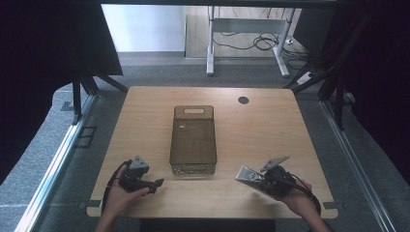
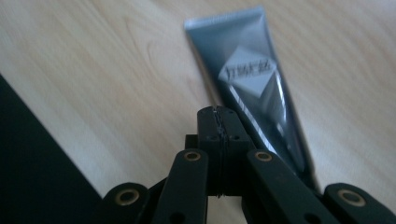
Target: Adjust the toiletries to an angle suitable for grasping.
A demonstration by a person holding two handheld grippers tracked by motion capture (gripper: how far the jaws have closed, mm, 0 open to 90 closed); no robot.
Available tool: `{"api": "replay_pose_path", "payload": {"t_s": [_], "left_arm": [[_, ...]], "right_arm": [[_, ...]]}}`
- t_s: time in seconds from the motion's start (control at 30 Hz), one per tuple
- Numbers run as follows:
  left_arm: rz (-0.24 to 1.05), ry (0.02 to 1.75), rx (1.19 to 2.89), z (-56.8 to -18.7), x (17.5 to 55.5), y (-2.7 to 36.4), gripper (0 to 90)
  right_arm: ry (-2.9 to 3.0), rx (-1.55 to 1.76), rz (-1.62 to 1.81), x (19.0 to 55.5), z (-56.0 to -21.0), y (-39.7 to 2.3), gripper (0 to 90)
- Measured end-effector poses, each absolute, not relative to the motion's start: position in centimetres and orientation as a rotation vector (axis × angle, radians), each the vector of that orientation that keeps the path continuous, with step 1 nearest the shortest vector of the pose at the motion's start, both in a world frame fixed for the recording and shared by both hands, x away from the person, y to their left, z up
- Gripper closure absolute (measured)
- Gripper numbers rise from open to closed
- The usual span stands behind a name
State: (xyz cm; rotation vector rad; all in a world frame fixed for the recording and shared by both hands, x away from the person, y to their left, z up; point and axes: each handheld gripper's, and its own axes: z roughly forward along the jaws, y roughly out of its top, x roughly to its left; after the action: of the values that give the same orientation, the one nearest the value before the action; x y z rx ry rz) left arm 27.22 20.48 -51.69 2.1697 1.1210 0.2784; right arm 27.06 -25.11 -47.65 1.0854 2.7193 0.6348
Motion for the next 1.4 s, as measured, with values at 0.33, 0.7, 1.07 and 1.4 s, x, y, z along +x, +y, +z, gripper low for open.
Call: {"api": "replay_pose_path", "payload": {"t_s": [0.33, 0.7, 1.07, 1.4], "left_arm": [[0.276, 1.119, 2.175, -51.8, 27.2, 20.4, 22.4], [0.274, 1.124, 2.181, -51.9, 27.3, 20.3, 22.4], [0.27, 1.121, 2.197, -52.1, 27.3, 20.2, 22.3], [0.268, 1.131, 2.191, -52.1, 27.4, 20.3, 22.3]], "right_arm": [[2.721, 1.15, 0.566, 25.8, -48.5, -27.0, 89.7], [2.702, 1.174, 0.511, 26.9, -48.9, -28.0, 89.9], [2.661, 1.218, 0.482, 29.3, -49.0, -28.6, 89.9], [2.617, 1.262, 0.476, 32.7, -49.2, -27.9, 89.9]]}}
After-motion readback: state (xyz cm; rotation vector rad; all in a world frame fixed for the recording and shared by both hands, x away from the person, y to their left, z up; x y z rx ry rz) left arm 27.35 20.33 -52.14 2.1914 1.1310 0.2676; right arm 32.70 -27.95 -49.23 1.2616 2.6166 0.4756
